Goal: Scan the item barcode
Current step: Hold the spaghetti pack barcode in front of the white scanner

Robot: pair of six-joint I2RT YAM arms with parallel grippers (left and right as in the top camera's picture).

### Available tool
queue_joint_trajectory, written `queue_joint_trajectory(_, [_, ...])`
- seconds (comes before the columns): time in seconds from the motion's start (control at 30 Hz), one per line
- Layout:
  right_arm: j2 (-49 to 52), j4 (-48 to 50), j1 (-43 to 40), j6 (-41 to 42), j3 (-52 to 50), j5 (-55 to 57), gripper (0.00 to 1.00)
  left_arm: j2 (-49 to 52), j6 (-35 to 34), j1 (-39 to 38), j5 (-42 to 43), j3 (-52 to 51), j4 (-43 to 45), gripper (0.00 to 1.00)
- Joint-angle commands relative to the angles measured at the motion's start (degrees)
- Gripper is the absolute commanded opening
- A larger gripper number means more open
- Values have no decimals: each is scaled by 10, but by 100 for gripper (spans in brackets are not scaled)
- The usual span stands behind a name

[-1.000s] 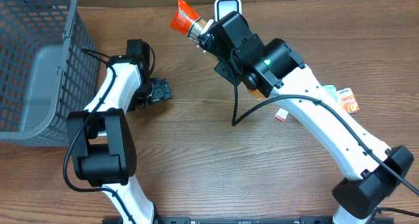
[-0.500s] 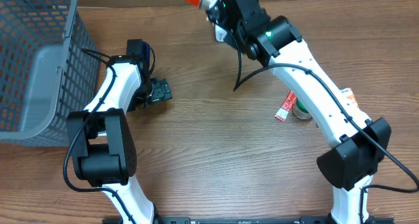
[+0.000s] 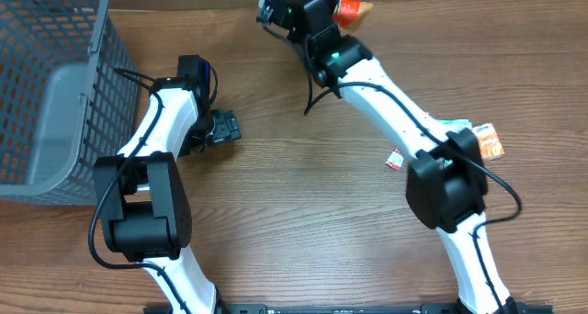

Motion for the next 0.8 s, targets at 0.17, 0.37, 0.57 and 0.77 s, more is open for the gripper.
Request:
queue_joint_trajectory(0.17, [16,150,1,-127,29,32,3,-1,-8,1,-7,5,-1,100])
queue_joint_trajectory(0.37, [35,235,1,-126,29,23,3,-1,-8,1,-7,5,-1,100])
queue_joint_trajectory(0.57, [81,297,-1,-122,29,27,3,-1,-8,1,-7,5,-1,100])
queue_joint_trajectory(0.77, [130,402,-3,-123,29,38,3,-1,-8,1,-7,5,-1,100])
